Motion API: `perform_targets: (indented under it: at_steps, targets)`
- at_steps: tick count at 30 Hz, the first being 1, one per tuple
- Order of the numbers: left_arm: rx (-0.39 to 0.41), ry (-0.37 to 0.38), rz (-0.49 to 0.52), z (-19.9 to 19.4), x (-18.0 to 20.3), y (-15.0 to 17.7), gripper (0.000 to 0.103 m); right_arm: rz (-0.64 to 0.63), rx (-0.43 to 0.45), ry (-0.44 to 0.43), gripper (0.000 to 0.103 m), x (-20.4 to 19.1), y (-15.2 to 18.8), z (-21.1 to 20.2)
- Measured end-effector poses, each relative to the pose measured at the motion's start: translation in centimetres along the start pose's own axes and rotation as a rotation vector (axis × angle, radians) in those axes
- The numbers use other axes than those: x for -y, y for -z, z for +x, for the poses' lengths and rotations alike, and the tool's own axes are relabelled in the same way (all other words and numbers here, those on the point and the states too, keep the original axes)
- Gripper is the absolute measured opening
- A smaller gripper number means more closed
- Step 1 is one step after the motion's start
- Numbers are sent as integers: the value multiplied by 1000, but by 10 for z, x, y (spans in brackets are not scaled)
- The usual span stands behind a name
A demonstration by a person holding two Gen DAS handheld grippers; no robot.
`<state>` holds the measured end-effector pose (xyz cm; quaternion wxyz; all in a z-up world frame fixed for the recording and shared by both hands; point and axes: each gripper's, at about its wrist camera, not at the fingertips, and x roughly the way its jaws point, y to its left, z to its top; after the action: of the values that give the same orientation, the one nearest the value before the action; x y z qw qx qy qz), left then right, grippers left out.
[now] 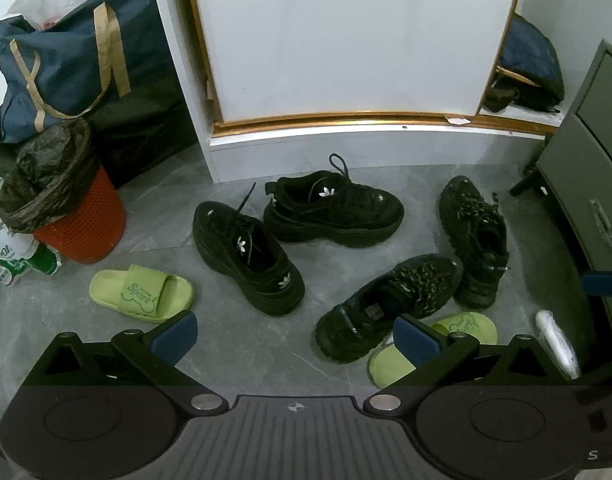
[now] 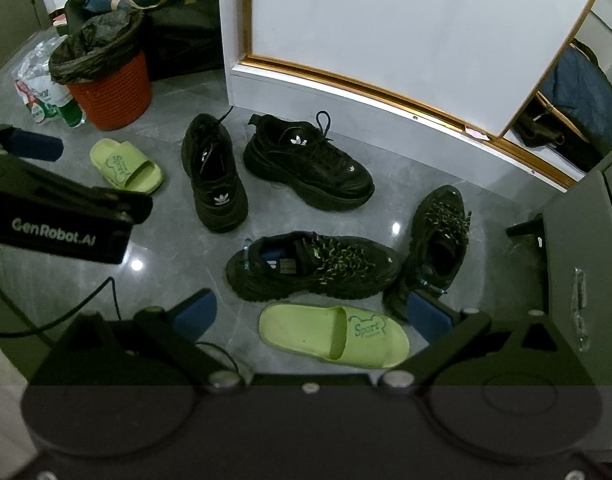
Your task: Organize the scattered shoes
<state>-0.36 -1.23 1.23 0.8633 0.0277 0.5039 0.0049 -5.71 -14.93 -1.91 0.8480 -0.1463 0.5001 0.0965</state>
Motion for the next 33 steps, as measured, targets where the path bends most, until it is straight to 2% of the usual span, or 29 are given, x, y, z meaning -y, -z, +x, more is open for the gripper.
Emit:
perform_targets:
  at_steps: [33]
  targets:
    - [8,-7,16,-1,2,1,103,-9,4,12,103,2,1,1]
